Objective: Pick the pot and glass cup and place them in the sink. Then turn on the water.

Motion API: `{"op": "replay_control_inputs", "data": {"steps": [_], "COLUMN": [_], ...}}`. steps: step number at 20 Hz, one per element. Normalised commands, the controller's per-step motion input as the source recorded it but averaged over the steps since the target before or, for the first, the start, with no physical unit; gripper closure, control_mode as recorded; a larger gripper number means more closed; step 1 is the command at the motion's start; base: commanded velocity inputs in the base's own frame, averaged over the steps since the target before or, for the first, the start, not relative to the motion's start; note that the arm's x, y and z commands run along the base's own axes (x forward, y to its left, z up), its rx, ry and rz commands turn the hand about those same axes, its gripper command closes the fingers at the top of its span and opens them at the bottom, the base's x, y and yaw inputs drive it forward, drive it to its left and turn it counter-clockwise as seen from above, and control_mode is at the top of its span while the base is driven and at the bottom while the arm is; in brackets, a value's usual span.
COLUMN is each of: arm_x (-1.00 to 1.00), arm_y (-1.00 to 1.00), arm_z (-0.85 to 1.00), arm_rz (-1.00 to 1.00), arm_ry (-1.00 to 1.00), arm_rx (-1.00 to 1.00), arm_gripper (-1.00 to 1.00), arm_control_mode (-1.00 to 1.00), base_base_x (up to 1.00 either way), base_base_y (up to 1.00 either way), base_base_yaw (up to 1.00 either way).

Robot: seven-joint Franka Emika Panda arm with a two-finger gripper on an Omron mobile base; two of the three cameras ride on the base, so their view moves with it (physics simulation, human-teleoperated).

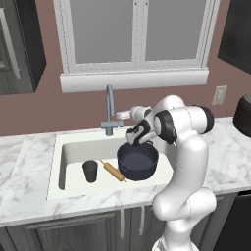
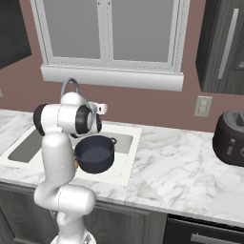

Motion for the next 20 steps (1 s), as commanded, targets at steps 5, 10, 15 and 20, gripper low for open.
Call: {"op": "replay_control_inputs", "data": {"steps": [5, 10, 15, 20], "arm_x": [0.08, 0.02, 0.00, 0.00], "arm_y": [0.00, 0.00, 0.04, 0.04], "arm_z": [-0.06, -0.02, 0.00, 0.00], "arm_rz": [-0.07, -0.05, -0.01, 0.00], "arm_ry": [0.00, 0.00, 0.00, 0.00], "arm_rx": [0.00, 0.00, 0.00, 0.00], "arm_gripper": [-1.00, -1.00, -1.00, -1.00], "arm_control_mode": [-1.00, -1.00, -1.00, -1.00], "base_base_x": [0.00, 0.00, 0.00, 0.00], "base_base_y": [0.00, 0.00, 0.00, 0.00], "base_base_yaw": [0.00, 0.00, 0.00, 0.00]}}
